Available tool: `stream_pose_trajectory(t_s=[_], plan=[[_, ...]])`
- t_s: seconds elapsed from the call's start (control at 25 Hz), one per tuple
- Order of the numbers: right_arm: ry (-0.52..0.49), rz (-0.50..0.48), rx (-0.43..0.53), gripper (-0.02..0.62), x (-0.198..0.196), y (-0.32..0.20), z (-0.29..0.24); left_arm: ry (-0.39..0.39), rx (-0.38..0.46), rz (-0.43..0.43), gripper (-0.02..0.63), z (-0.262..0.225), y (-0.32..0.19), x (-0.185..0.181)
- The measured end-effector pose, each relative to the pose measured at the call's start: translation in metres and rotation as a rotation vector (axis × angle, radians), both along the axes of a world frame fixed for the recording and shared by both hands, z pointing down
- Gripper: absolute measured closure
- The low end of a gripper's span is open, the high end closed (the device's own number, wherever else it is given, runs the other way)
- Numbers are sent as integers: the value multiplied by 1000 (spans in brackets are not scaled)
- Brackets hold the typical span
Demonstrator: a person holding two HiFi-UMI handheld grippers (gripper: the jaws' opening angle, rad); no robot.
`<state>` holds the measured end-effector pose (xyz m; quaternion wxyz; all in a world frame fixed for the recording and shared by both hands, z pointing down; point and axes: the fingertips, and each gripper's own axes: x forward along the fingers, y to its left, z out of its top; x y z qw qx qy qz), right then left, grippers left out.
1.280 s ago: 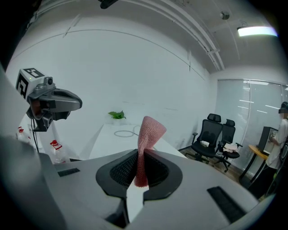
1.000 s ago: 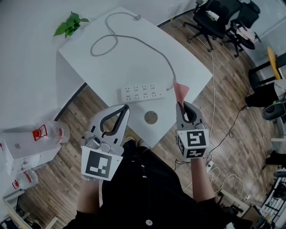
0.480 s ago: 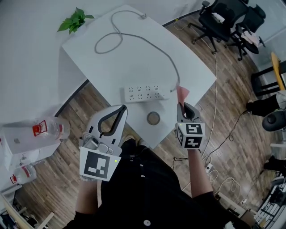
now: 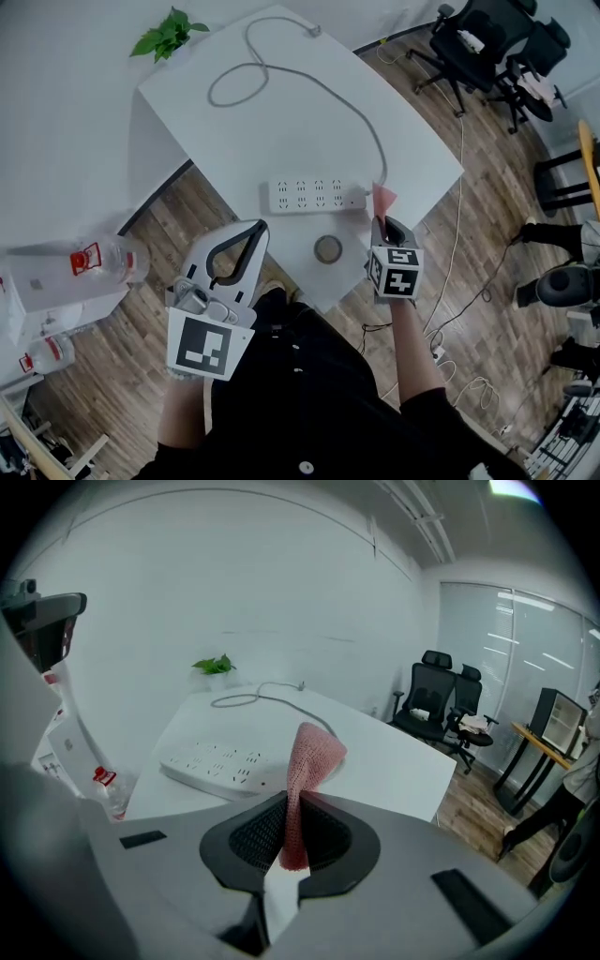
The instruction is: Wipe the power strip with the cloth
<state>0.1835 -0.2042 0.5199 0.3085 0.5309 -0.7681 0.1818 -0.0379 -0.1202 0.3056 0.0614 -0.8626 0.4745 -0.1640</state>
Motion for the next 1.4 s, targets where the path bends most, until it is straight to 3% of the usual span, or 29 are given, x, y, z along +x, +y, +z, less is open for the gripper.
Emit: stream_pose_trajectory(t_s=[0.6, 1.4], plan=[[36, -9, -101, 546, -4, -7, 48, 1, 0, -39, 592, 2, -3, -13], [3, -55, -104, 546, -32, -6, 46, 4, 0, -47, 591, 4, -5, -17]])
